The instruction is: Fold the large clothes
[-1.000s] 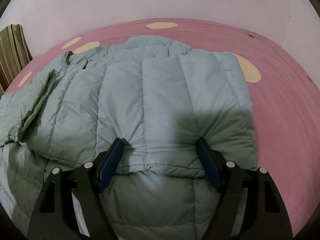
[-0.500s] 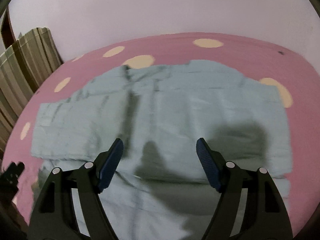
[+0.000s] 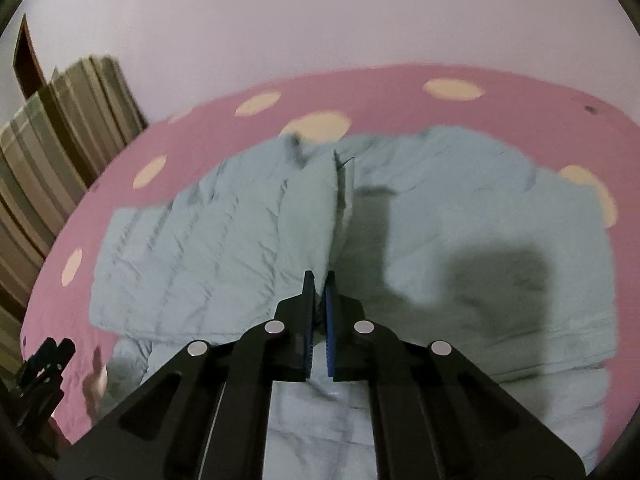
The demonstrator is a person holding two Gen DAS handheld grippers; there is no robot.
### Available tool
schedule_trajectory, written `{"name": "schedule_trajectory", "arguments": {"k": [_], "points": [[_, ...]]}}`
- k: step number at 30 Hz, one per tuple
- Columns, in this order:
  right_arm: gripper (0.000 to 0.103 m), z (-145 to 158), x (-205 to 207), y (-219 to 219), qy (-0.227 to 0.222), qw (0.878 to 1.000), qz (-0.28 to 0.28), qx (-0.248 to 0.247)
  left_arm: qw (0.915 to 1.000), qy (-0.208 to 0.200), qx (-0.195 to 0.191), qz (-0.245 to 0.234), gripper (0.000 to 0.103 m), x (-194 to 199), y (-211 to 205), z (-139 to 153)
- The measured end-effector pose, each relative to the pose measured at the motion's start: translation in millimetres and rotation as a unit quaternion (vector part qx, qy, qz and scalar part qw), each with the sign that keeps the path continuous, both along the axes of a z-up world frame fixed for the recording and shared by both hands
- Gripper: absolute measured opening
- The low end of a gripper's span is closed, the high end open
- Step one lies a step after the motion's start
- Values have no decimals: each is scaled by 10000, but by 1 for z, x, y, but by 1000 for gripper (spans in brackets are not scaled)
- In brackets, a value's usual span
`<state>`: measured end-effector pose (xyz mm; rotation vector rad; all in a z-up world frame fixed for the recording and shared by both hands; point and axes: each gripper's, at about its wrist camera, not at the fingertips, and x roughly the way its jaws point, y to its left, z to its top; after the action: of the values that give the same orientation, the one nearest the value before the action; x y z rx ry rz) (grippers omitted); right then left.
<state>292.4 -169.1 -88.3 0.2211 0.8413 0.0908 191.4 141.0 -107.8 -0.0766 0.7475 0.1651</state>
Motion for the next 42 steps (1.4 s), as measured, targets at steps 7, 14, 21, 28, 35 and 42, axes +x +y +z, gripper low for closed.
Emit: {"name": "schedule_trajectory", "arguments": {"k": [7,14,21,28,35,42], "points": [[4,15,-18,-83,-161,9969,-710,-304,9995,-82,117,-282,72,16,-27,9],[4,-12,-25,-148,207,9918,-1193,-422,9983,0,257,-533,72,32,-57,5],[6,-48,-22,-166,603,9908,-1154,-357,9969,251,296,-687,72,53,-78,-9],[36,-4,-33,-166,103,9885,-1375,-624,9961,159,452,-744,72,80,-93,2],[36,-4,28,-153,119,9943,-946,-473,9960,271,467,-714,72,135,-109,-6],[36,-59,63,-146,821,9907,-709,-826,9894,1049,682,-733,74,166,-116,-54]]}}
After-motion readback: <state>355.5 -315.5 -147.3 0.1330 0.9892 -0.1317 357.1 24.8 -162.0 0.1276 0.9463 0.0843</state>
